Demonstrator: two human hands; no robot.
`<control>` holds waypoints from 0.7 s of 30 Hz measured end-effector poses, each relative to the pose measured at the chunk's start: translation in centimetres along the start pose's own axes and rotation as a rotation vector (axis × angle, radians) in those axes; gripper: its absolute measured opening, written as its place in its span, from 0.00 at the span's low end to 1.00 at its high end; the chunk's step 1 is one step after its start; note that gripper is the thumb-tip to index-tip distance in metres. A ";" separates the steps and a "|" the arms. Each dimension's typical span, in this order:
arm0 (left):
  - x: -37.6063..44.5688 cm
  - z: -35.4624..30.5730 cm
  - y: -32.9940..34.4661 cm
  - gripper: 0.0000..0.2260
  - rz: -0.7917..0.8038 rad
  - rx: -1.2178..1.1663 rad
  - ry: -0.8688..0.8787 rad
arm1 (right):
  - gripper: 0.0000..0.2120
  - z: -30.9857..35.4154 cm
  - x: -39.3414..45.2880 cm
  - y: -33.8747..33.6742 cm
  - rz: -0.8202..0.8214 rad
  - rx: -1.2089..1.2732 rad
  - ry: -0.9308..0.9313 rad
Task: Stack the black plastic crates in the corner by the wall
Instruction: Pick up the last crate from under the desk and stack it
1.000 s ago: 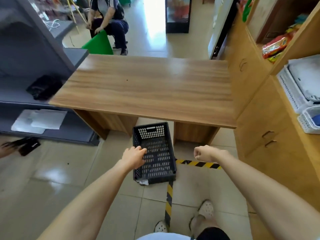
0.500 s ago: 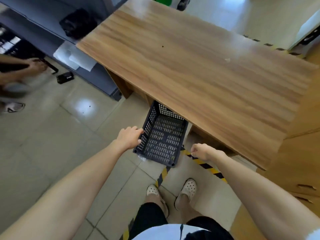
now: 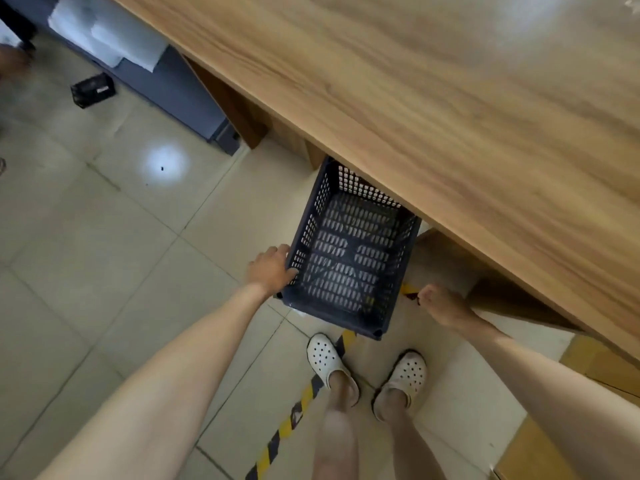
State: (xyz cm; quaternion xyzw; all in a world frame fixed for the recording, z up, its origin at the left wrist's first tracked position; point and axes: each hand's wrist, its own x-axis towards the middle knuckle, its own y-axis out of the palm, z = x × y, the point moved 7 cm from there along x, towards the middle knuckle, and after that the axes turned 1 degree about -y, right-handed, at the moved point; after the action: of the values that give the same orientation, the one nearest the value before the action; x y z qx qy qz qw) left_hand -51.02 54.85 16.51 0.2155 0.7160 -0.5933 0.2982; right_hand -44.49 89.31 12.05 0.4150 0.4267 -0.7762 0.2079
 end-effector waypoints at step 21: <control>21.5 5.5 17.0 0.41 0.059 -0.936 -0.259 | 0.29 -4.2 21.8 7.3 -0.132 0.356 0.315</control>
State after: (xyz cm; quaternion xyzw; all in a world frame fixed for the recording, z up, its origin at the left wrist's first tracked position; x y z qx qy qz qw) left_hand -54.50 51.95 -11.11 0.0029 0.8566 -0.2207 0.4664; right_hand -50.00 89.52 -10.66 0.5323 0.3366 -0.7766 0.0112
